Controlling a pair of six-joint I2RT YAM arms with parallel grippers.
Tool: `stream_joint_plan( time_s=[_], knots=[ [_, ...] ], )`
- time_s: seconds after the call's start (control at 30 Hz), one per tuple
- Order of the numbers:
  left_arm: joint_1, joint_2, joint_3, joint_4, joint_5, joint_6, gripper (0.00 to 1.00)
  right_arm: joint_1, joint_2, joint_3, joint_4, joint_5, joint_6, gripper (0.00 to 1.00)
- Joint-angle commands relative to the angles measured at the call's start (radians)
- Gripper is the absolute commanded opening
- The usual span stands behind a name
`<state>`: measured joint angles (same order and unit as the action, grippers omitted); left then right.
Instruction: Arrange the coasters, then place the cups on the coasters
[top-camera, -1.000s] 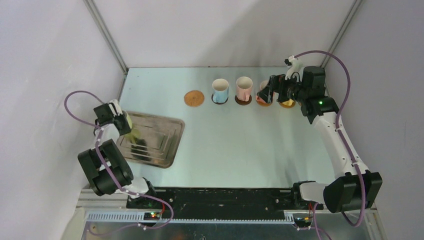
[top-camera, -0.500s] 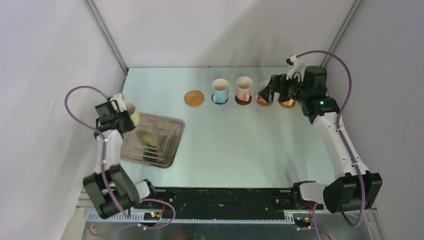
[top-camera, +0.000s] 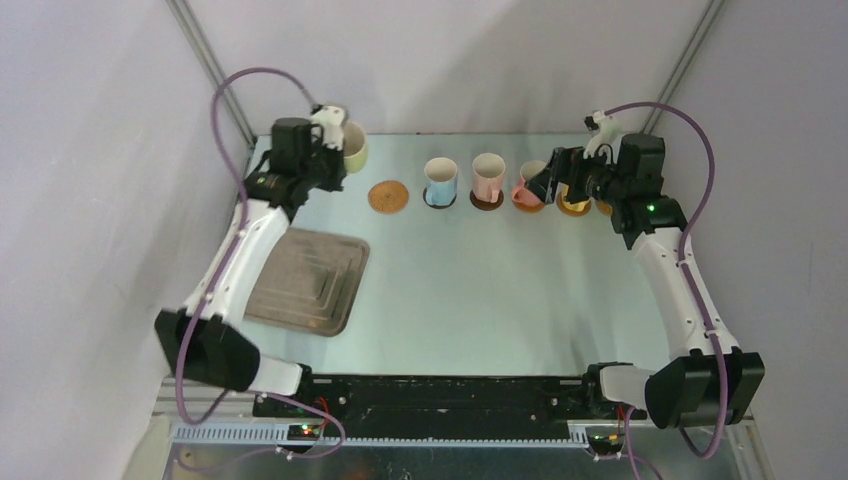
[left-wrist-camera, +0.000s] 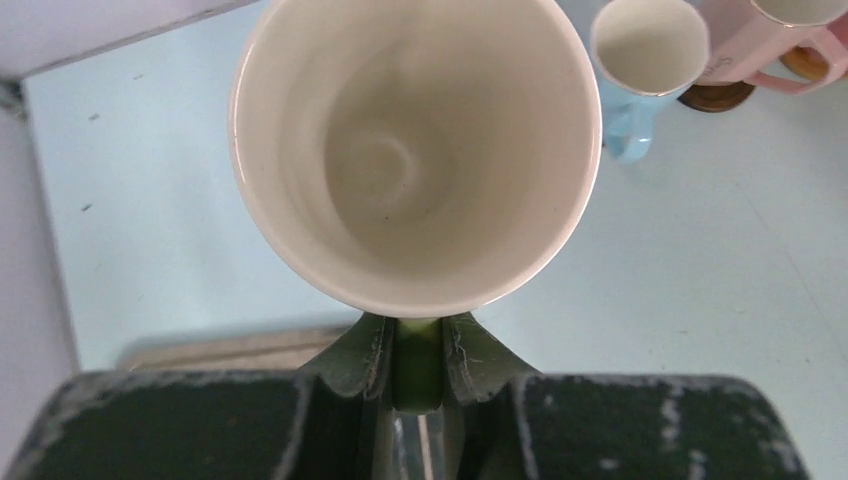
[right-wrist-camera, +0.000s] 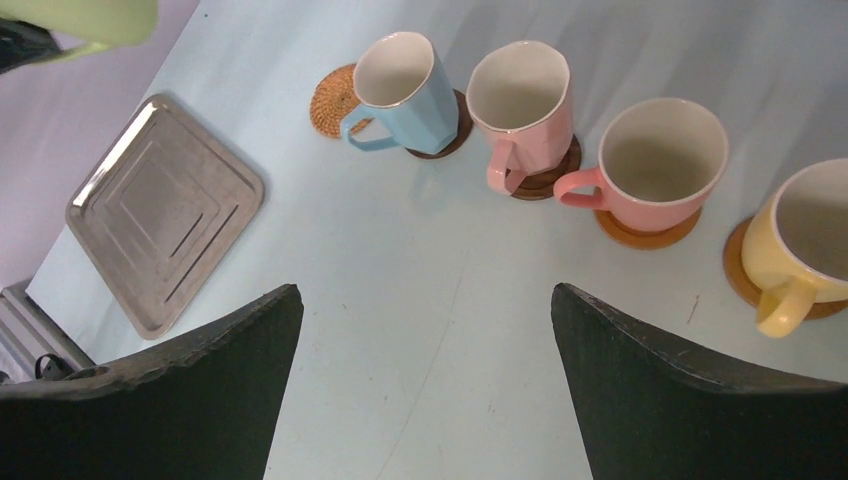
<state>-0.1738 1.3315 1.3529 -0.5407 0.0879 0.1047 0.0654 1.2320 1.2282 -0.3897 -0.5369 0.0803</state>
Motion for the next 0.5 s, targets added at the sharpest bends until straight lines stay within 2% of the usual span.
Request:
stream_joint_plan(
  time_s=[0.0,0.13,0.2,0.47],
  knots=[
    [-0.109,0.185,0.210,-0.042,-0.050,-0.007,0.00,-0.018,-0.031,-0.005,0.035,-0.019,0.017,1.00],
    [-0.146,0.364,0.378,-0.101,-0.007,-0.063,0.00,-0.019,-0.024,-0.006,0.036,-0.021,0.014,0.99],
    [-0.157,0.426,0.408,-0.090,-0.013,-0.077,0.00,-0.018,-0.018,-0.006,0.037,-0.018,0.012,0.99],
    [-0.166,0.552,0.380,0.025,-0.046,-0.084,0.00,-0.015,0.009,-0.007,0.036,-0.010,0.000,0.99]
  ],
)
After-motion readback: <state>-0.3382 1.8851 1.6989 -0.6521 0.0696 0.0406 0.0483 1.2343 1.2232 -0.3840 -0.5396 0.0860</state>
